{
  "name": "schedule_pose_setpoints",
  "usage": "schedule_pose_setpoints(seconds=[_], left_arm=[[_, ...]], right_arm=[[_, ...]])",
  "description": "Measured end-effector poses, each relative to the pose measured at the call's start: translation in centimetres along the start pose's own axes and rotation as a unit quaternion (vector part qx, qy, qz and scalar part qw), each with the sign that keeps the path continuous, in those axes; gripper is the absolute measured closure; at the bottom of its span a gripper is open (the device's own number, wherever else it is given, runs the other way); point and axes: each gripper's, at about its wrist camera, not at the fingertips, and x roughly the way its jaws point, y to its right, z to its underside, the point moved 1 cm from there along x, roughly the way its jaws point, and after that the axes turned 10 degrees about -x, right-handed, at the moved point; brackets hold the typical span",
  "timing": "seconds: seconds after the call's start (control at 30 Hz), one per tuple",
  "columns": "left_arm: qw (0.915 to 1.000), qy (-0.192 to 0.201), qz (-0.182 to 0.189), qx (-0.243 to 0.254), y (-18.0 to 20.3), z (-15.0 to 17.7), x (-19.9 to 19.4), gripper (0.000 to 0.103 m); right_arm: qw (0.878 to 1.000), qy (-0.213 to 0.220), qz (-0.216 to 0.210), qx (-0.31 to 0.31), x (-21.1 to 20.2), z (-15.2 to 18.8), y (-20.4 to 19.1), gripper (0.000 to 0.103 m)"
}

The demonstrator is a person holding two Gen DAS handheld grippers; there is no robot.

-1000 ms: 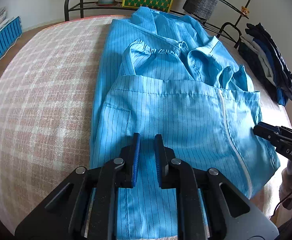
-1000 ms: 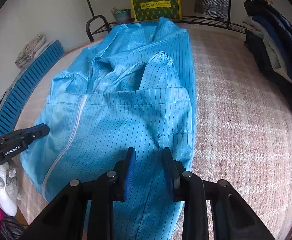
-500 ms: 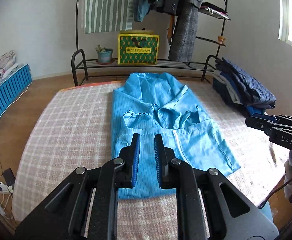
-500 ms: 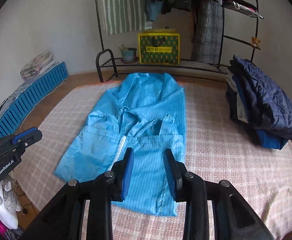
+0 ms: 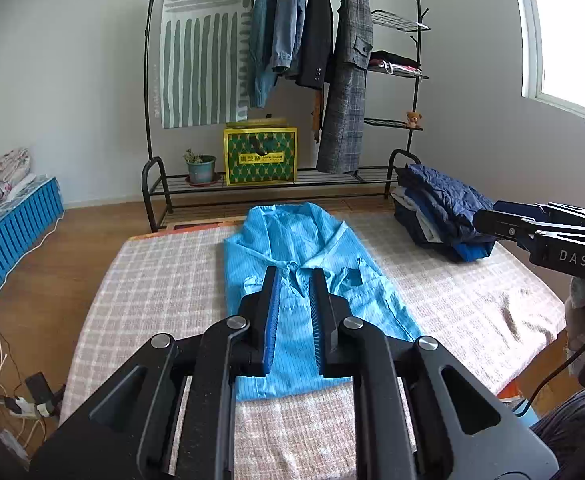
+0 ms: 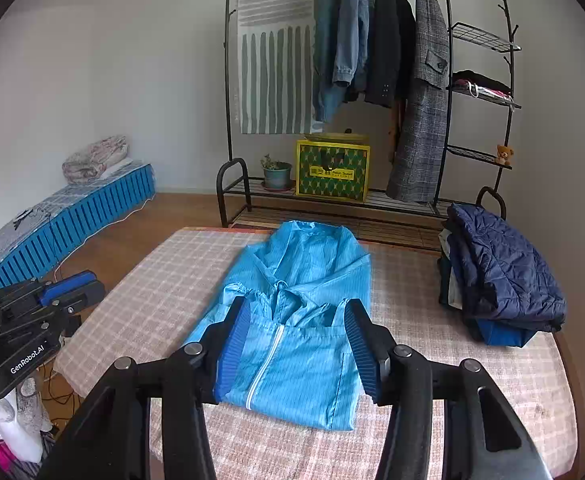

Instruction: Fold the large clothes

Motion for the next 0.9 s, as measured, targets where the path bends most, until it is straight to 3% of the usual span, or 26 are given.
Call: schedule_pose_setpoints(seconds=[0.1, 0.13, 0.33, 0.57, 0.77, 0.9], left_arm=[[0.9999, 0.007, -0.007, 0.012, -0.2, -1.7, 0.3, 0.064], [0.9998, 0.01, -0.01, 0.015, -0.3, -2.2, 0.5, 0.062], [0.9986, 0.005, -0.039, 0.034, -1.3, -5.5, 4.2, 0.062], [0.9982, -0.025, -0.04, 0.037, -4.1, -10.5, 12.2, 0.062], [0.9978, -0.066, -0.004, -0.008, -7.8, -13.5, 20.6, 0.062], [0.9887, -0.121, 0.044, -0.077, -10.8, -13.3, 27.5, 0.062]], right_arm=[[1.0, 0.008, 0.001, -0.002, -0.1, -1.0, 1.2, 0.052], [1.0, 0.009, 0.005, -0.003, 0.1, -1.4, 1.7, 0.052], [1.0, -0.004, 0.004, -0.003, 2.2, -3.2, 4.3, 0.052], [1.0, -0.024, -0.01, -0.002, 7.1, -6.4, 7.5, 0.052], [0.998, -0.051, -0.033, 0.015, 13.9, -8.2, 11.1, 0.052], [0.995, -0.072, -0.06, 0.037, 19.6, -7.8, 13.6, 0.052]])
